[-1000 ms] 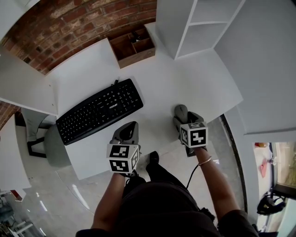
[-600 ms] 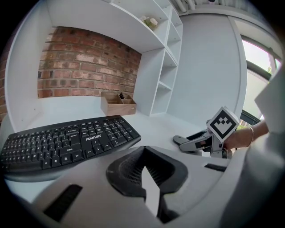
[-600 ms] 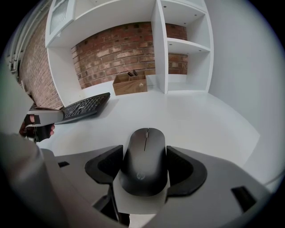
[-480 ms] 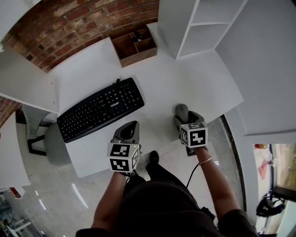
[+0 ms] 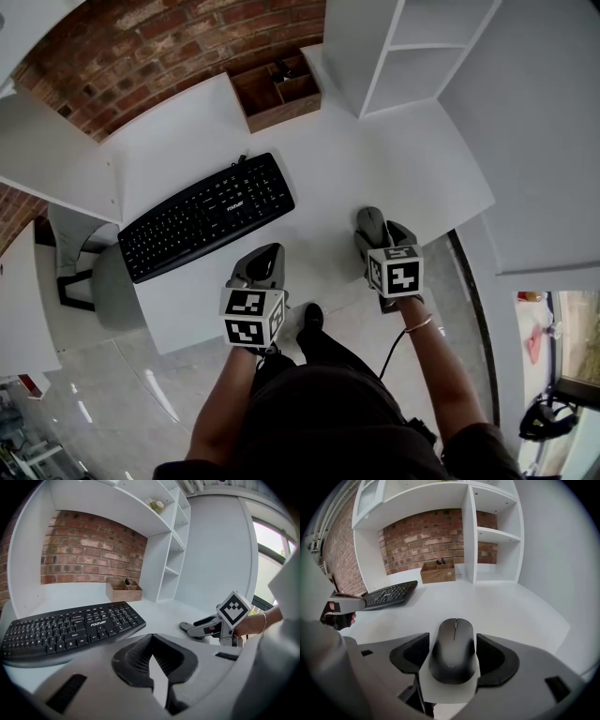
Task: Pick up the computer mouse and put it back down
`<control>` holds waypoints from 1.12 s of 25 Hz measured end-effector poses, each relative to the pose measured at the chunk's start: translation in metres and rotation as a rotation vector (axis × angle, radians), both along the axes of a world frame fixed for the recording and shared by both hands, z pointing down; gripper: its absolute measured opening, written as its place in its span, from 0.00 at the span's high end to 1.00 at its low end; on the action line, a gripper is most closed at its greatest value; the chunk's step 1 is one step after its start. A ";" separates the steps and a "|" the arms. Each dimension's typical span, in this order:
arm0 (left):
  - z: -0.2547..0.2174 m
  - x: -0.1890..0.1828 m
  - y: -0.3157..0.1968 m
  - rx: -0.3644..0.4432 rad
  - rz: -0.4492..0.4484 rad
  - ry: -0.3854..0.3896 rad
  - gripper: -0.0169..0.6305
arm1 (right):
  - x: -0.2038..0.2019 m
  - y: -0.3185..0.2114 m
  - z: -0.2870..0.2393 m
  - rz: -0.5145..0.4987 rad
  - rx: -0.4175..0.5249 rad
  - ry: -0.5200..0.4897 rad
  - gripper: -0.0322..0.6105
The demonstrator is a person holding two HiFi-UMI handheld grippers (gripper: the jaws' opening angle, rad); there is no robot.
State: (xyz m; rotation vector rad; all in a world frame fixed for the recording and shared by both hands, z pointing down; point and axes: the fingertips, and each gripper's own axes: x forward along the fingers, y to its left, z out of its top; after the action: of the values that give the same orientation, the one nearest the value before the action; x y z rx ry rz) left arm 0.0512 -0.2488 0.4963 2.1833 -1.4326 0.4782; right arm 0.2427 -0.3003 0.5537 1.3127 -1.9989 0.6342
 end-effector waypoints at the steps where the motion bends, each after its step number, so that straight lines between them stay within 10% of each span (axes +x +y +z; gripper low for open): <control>1: 0.000 -0.001 0.001 0.001 -0.001 0.000 0.96 | 0.000 0.001 -0.003 0.000 0.008 -0.004 0.51; 14: -0.012 -0.007 0.008 0.042 -0.001 0.004 0.96 | -0.023 0.022 -0.063 -0.010 0.135 -0.098 0.51; 28: -0.025 -0.026 0.033 0.076 -0.018 0.000 0.96 | -0.045 0.056 -0.098 -0.016 0.229 -0.136 0.78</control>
State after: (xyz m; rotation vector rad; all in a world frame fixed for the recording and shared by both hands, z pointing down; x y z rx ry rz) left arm 0.0254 -0.2162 0.4711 2.2276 -1.4921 0.4244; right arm 0.1977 -0.2440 0.4557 1.4178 -2.2437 0.5100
